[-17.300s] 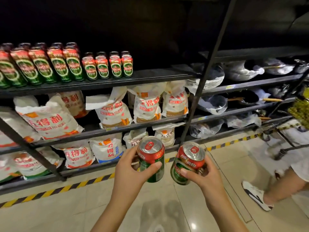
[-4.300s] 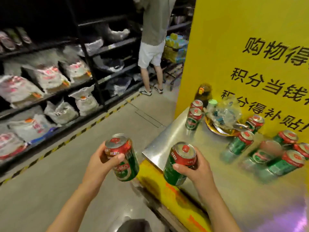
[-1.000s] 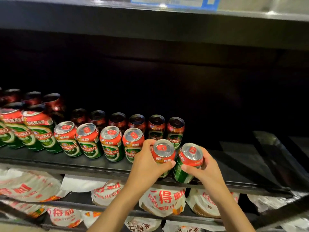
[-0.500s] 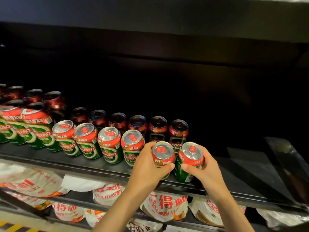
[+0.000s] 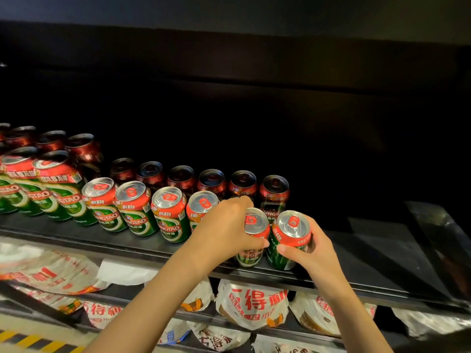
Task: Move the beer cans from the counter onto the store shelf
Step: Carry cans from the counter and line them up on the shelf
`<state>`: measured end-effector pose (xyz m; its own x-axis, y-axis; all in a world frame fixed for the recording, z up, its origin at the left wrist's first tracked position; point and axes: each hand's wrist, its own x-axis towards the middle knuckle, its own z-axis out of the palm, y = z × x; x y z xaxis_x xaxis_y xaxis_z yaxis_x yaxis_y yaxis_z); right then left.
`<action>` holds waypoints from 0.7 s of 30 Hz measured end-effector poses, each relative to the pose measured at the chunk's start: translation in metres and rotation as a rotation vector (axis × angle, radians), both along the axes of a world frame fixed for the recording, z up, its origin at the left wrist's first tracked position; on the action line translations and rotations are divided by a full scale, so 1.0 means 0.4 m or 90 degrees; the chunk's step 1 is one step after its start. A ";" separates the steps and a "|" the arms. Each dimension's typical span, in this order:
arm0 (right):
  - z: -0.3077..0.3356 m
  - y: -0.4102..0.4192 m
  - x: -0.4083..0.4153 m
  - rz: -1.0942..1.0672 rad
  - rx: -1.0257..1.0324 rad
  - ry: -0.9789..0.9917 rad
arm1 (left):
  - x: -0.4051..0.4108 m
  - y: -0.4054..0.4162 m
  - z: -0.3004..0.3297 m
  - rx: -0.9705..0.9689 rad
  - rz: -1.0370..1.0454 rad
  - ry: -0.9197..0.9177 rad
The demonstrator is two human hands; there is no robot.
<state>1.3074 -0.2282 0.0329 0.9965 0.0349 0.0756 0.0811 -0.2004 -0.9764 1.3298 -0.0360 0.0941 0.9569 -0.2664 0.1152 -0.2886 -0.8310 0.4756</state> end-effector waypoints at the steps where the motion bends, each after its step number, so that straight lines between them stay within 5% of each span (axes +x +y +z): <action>1: 0.001 0.001 -0.002 0.000 0.003 -0.003 | 0.004 0.000 0.003 0.017 -0.006 -0.004; 12: 0.001 0.014 0.006 0.005 0.019 -0.009 | 0.044 0.018 0.039 0.162 -0.033 -0.066; 21: 0.002 0.036 0.036 0.022 0.009 -0.012 | 0.070 0.054 0.045 0.123 -0.029 -0.001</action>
